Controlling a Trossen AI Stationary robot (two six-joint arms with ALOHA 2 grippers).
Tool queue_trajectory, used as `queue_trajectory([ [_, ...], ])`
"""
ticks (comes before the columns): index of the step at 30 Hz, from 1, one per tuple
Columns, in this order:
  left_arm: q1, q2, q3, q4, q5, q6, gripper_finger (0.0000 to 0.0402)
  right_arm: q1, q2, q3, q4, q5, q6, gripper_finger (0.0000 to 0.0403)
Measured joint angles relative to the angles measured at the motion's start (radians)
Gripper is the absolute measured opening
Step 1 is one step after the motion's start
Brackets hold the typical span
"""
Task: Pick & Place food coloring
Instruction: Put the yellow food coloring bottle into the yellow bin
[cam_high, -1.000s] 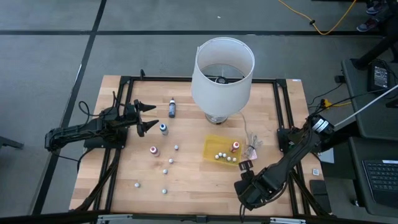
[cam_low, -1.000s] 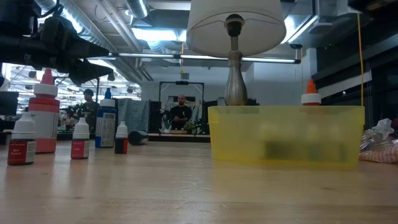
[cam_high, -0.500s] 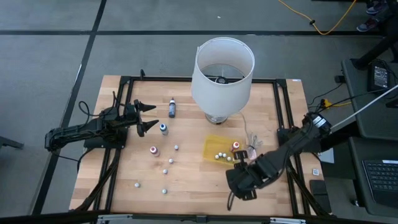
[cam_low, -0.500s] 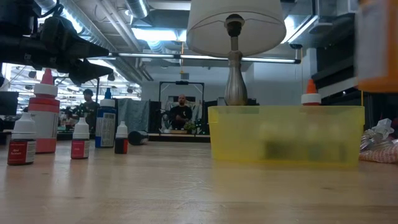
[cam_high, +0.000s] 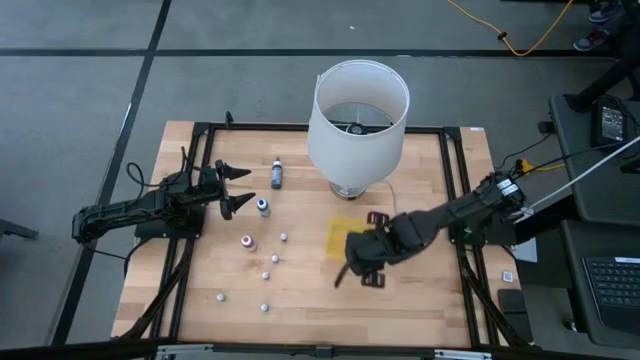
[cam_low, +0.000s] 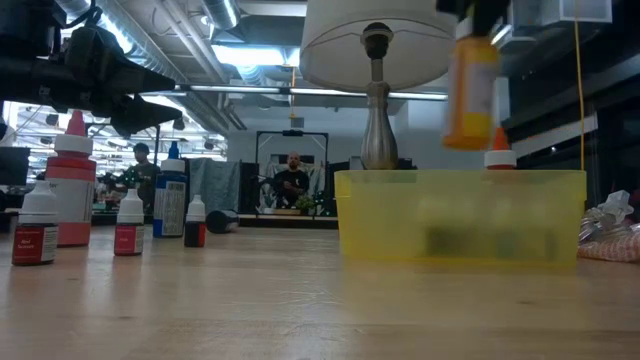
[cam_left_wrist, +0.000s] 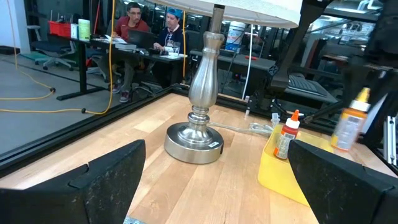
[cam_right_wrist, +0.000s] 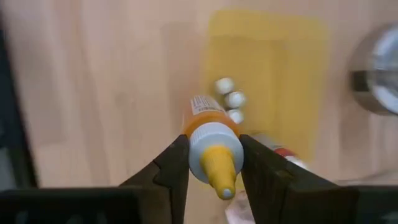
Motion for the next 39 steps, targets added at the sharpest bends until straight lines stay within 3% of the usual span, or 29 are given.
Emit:
queue_trajectory([
  [10,0.000,0.000,0.000,0.000,0.000,0.000,0.0389,-0.107,0.000,-0.016,-0.073,0.106,0.127,0.0125],
  [30,0.000,0.000,0.000,0.000,0.000,0.000,0.0389,-0.119,-0.001,-0.303,0.174,0.104,0.146,0.0129],
  [39,0.000,0.000,0.000,0.000,0.000,0.000,0.0389,-0.135,-0.001,-0.336,0.198,0.116,0.149,0.0133],
])
